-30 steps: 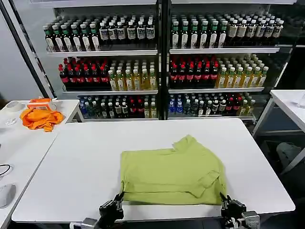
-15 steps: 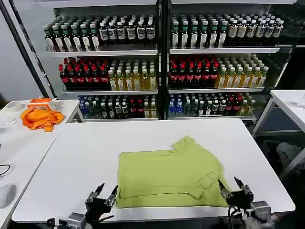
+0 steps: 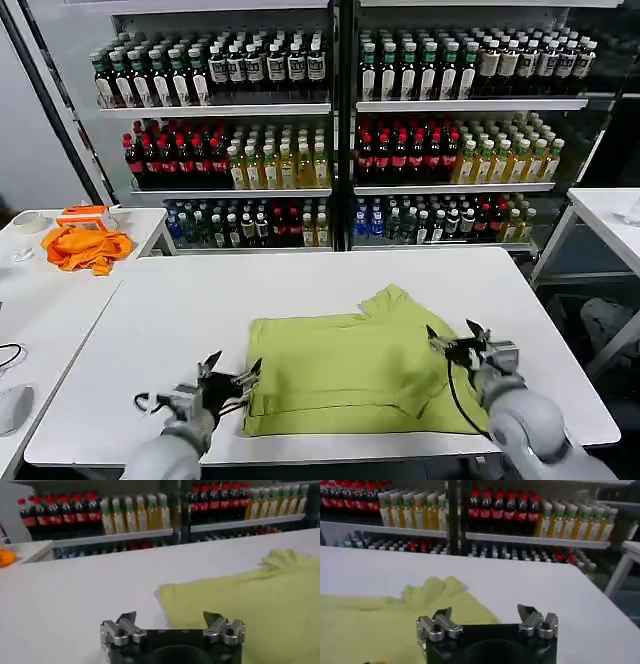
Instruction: Fold and organize the clothes.
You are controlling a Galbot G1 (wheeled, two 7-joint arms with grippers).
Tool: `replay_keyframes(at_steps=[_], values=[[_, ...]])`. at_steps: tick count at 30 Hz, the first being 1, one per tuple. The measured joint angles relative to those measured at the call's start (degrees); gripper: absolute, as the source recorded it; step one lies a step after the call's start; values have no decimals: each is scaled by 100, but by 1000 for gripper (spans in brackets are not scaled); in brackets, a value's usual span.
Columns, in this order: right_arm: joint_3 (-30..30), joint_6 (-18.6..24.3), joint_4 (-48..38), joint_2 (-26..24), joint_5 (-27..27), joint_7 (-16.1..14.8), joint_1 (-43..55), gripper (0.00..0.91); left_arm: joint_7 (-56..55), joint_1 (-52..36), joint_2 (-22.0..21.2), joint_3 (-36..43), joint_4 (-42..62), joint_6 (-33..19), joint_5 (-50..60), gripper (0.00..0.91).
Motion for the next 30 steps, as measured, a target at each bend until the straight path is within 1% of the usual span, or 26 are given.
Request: replay_keyframes(at_steps=[8,9,10,11,12,13,14,15,16,17,22,30], values=[[-653,-55,-1056,411,118,-113,1014,907,-61,-1073,-64,471,920,132,-360,907],[-703,-57,-1169,458,126,-134,1102,907,-54,-1189,-79,524,1028,131,-378,756],[-747,-62,-1269,502,138,-156,1184,907,-48,-1283,-91,570,1119,131,-392,363],[-784,-67,-1360,542,152,-173,1258,907,-51,-1367,-106,614,1211,132,-399,222],[-820,-74,-1459,584,167,-190,1337,907,-41,-1459,-125,662,1301,131,-414,60],[-849,-81,-1543,618,185,-207,1394,897,-42,-1533,-139,700,1384,129,-426,50],[-872,-88,-1623,653,214,-222,1447,544,-45,-1610,-158,734,1458,126,-440,20],[-892,-92,-1712,692,256,-237,1502,333,-45,-1683,-179,772,1531,122,-459,20],[-907,-96,-1784,723,303,-240,1545,30,-42,-1744,-195,803,1594,115,-477,20],[-919,-98,-1843,750,346,-243,1580,0,-43,-1802,-209,833,1657,105,-489,20],[-993,-106,-2058,829,556,-247,1700,0,-3,-1958,-222,935,1865,35,-541,20],[-1039,-98,-2121,853,697,-248,1721,0,84,-2021,-221,1004,1945,0,-607,20]])
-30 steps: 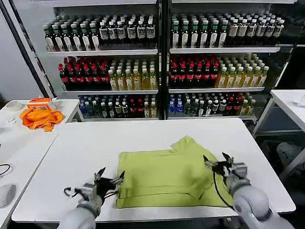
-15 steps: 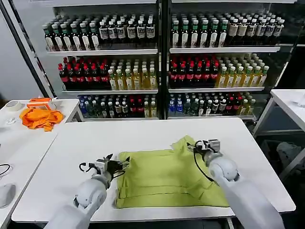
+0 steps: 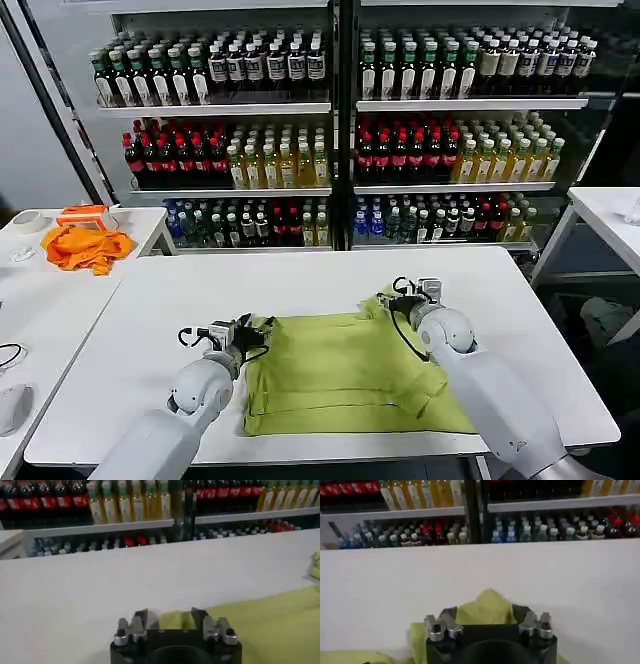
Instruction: Fold and organize the clothes.
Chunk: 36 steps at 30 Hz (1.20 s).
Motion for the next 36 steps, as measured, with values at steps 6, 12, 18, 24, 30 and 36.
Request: replay_keyframes(at_steps=[6,12,18,24,30,36], values=[[14,5,16,-10,53,-57,-1,0,90,64,67,2,-35,-49,-59,20],[71,65,97,-33,11,-141,-44,0,192,152,132,-63,-99,-151,-169,20],[171,118,314,-106,-61,-200,-156,0,309,224,214,-159,-190,-273,-324,20],[338,174,703,-232,-165,-265,-375,0,450,305,293,-273,-387,-410,-444,20],[598,155,1301,-460,-170,-256,-716,0,528,441,368,-384,-688,-446,-532,20],[898,157,1898,-731,-130,-257,-1144,0,566,668,434,-529,-1014,-463,-566,20]])
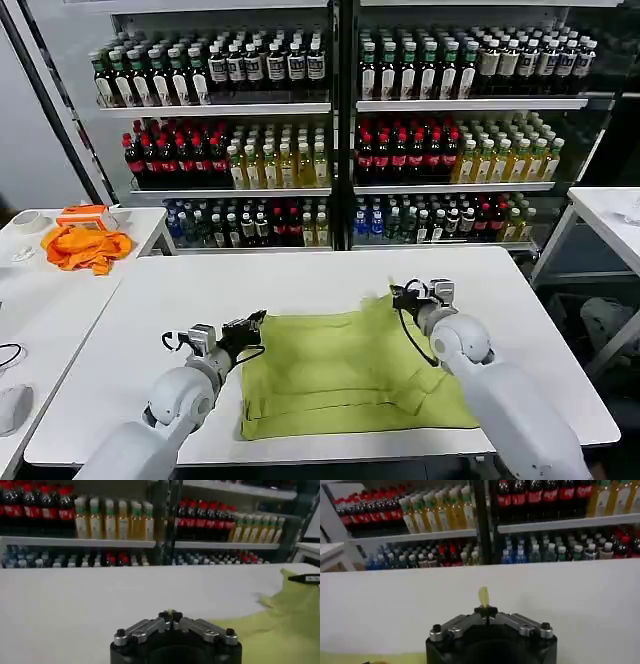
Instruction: Fold and organize the clothes.
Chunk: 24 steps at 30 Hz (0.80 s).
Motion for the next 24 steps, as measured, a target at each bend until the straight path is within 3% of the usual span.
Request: replay_keyframes(at_steps=[12,24], values=[[707,-17,1117,-493,217,75,-1185,0,38,655,103,-384,-577,57,-56,20],[1343,-85,1965,-528,327,255,-2354,0,153,1372,197,-640,-1108,49,137,20]])
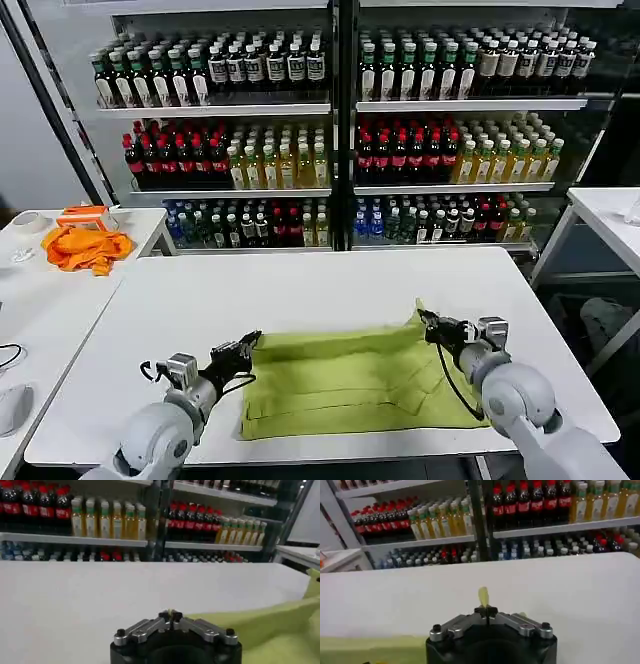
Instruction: Fold and organize the clothes.
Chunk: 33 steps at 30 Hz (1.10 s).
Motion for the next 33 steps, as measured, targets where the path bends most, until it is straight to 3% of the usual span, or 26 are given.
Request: replay_keyframes(at_steps=[2,3,4,5,6,22,33], values=[[84,-3,70,28,-31,33,-175,0,5,118,-10,-35,-40,0,73,20],[108,-5,93,39,-47,43,-249,0,10,174,-11,-56,-64,-1,111,111],[128,-12,113,51,-69,53,-334,413,16,238,-15,-75,-83,-2,154,363],[138,-25,121,66,-92,54,-396,746,23,287,-16,-89,-94,-4,188,705],[150,-35,132,80,-113,55,-448,907,24,332,-16,-99,-106,-14,225,907],[445,167,486,348,-1053,-42,-1274,907,-83,763,-270,0,-78,-286,1082,907],[786,424,912,593,-1838,-125,-2117,907,-797,1169,-994,-34,-106,-715,1357,907]])
